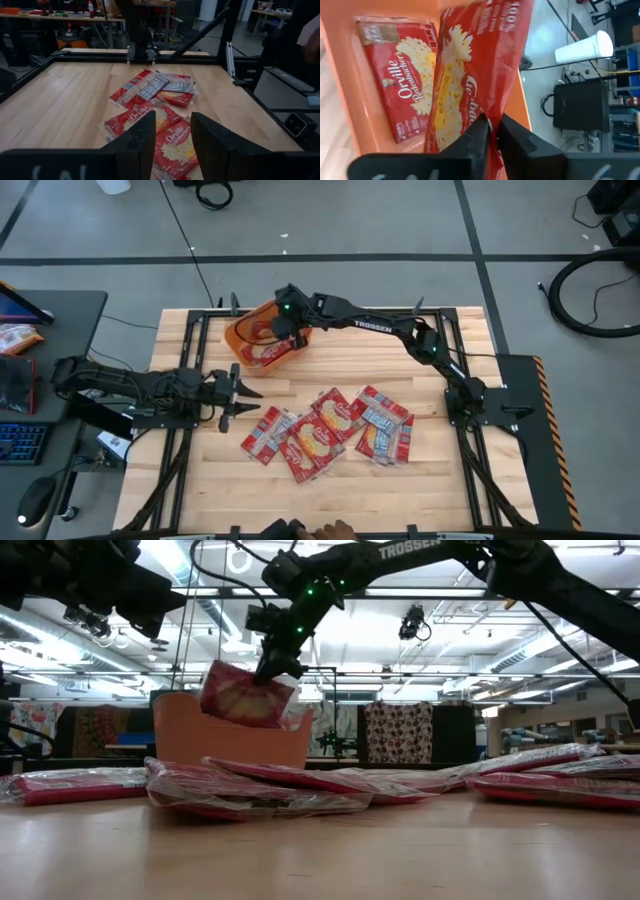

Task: Sort popcorn bags into baskets
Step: Put the red popcorn bag into the orange bin

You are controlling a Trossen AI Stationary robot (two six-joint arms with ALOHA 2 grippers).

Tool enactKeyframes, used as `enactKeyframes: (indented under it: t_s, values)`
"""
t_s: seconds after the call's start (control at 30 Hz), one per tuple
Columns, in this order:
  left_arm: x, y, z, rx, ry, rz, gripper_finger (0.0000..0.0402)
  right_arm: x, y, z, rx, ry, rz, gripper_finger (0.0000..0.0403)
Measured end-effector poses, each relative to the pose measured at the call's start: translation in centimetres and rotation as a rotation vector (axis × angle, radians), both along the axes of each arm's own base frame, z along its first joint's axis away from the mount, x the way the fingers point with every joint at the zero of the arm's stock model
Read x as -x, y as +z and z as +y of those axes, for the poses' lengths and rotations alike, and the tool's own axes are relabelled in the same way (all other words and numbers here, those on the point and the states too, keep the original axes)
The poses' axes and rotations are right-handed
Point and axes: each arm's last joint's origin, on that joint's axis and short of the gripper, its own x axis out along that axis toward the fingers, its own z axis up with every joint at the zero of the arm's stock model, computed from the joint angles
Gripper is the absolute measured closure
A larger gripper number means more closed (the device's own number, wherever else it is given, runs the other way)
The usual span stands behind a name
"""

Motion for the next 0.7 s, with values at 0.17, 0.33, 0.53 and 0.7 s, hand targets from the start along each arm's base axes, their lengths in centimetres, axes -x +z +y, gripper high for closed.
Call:
enactKeyframes:
  t_s: [0.17, 0.33, 0.53, 0.7]
  values:
    - [0.0, 0.0, 0.0, 0.001, 0.000, 0.000, 0.0273, 0.0, 0.0, -0.1, -0.001, -0.051, -0.012, 0.0301]
    - [0.0, 0.0, 0.0, 0.013, 0.002, 0.001, 0.0273, 0.4, 0.4, -0.5, 0.012, -0.258, -0.056, 0.0256]
    - [0.0, 0.0, 0.0, 0.015, 0.016, 0.001, 0.0273, 0.7, 0.6, 2.3, -0.072, -0.285, -0.003, 0.0234]
    - [0.0, -0.1, 0.2, 0.008, 0.056, 0.014, 0.0273, 0.2, 0.2, 6.1, -0.116, -0.240, 0.042, 0.0233]
